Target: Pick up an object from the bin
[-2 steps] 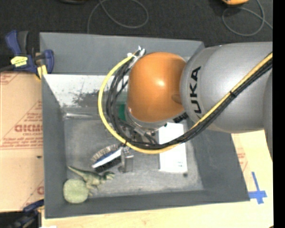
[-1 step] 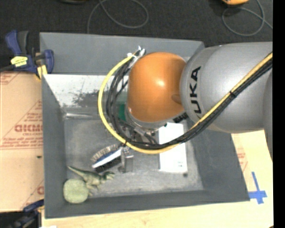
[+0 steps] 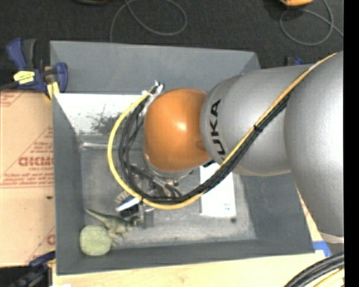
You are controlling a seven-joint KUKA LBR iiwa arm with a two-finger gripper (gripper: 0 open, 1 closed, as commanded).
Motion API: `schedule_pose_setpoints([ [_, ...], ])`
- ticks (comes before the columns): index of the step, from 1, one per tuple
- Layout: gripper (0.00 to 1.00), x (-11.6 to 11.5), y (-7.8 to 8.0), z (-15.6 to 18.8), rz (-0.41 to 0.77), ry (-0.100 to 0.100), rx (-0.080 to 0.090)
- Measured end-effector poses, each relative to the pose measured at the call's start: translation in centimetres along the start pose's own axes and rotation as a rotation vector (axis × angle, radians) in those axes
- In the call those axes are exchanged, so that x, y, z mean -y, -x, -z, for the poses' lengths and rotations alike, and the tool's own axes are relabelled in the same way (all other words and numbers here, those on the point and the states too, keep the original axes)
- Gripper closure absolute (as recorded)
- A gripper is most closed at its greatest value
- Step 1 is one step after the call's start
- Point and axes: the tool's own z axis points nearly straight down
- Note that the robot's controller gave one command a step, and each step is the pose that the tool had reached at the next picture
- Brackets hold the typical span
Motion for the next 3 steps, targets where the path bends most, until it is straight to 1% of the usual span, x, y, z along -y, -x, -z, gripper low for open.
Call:
schedule_pose_setpoints([
  [1, 1.00, 0.86, 3.95, -6.43, -0.006, 0.000, -0.009],
  [3, 1.00, 0.94, 3.85, -6.03, -0.007, 0.000, -0.012],
])
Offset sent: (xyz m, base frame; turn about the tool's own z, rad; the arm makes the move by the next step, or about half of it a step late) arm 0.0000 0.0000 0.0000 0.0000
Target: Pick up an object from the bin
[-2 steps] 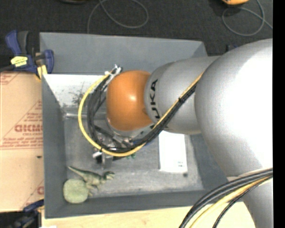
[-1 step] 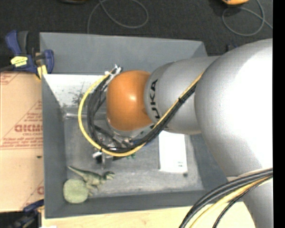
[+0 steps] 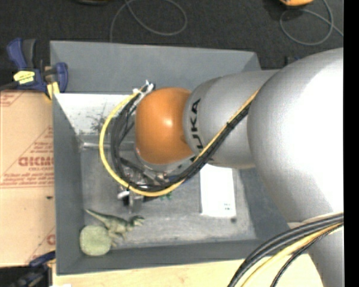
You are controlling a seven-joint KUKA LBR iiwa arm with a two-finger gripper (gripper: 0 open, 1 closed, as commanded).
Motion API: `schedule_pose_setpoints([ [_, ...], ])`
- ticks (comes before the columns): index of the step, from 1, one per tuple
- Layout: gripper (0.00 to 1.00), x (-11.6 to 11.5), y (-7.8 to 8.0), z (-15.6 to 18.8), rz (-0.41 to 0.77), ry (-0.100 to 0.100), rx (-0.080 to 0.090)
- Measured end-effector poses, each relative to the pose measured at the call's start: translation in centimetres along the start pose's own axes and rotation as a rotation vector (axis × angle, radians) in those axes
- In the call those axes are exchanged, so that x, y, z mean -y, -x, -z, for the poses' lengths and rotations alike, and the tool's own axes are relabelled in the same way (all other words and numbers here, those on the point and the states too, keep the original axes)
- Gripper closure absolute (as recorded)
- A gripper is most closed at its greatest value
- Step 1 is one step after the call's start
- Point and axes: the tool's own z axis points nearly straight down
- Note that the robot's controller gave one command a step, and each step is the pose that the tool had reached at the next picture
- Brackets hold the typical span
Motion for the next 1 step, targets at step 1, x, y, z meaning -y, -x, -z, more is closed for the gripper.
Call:
schedule_pose_setpoints([
  [1, 1.00, -0.89, -1.28, 3.69, 0.007, 0.000, 0.010],
])
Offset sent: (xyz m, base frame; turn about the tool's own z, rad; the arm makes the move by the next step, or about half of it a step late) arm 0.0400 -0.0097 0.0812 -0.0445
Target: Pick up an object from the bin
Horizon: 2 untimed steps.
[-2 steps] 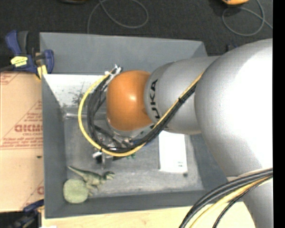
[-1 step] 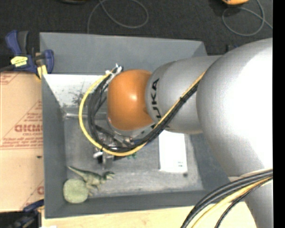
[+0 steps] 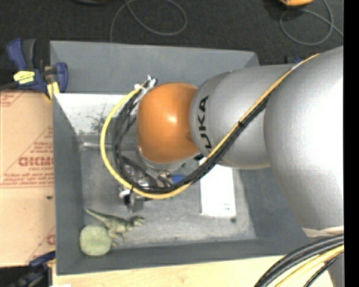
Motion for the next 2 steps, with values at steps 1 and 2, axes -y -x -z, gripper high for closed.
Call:
schedule_pose_setpoints([
  [1, 1.00, 1.3, 2.3, 1.3, 0.023, 0.000, -0.013],
  [2, 1.00, 1.9, 2.1, 7.9, 0.019, -0.002, -0.010],
])
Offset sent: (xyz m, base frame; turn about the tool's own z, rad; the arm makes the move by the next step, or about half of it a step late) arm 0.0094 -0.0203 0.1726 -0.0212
